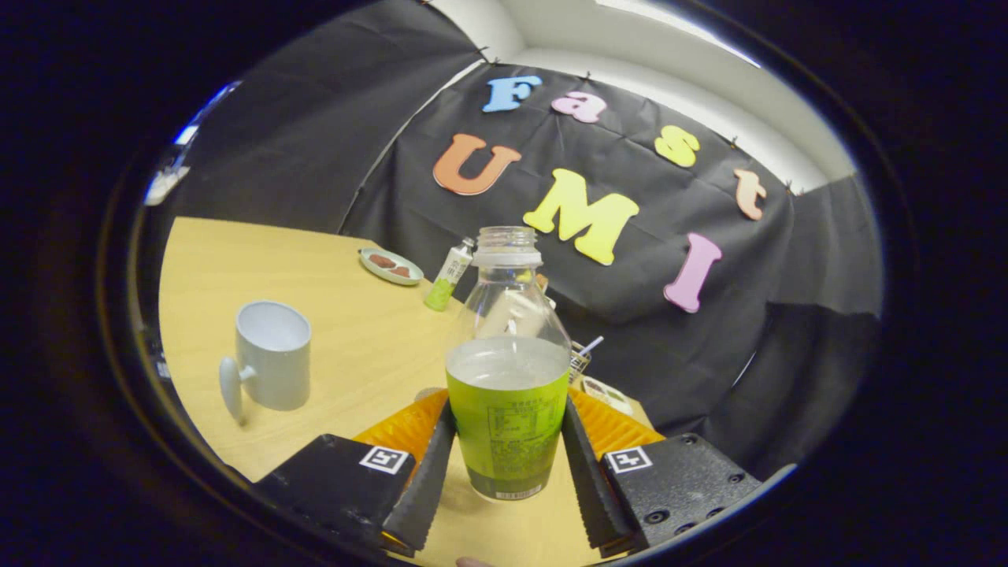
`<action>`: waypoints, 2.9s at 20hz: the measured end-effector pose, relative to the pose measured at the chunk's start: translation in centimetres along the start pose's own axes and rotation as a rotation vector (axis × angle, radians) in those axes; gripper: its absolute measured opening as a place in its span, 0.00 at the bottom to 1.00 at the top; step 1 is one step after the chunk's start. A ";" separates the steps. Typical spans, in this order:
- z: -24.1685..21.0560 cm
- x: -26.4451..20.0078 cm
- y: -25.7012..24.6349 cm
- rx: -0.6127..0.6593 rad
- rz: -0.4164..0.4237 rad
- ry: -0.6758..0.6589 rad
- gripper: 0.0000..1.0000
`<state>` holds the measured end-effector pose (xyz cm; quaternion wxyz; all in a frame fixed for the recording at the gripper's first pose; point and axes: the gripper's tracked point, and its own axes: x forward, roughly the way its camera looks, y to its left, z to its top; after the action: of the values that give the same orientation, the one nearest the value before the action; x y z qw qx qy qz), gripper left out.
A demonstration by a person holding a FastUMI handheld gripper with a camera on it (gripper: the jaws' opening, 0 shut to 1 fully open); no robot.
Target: Take the bottle from table, then pour the juice into the cup, finally place the bottle on the coaster
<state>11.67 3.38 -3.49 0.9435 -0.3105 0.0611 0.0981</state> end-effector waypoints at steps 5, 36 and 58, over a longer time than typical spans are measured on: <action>1.9 0.6 0.3 -0.249 -0.070 -0.034 0.77; 7.6 0.9 1.7 -1.020 -0.304 -0.189 0.76; 8.3 0.9 1.9 -1.122 -0.335 -0.212 0.76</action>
<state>12.54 9.99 1.92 0.6390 -0.7555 -0.1444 -0.0044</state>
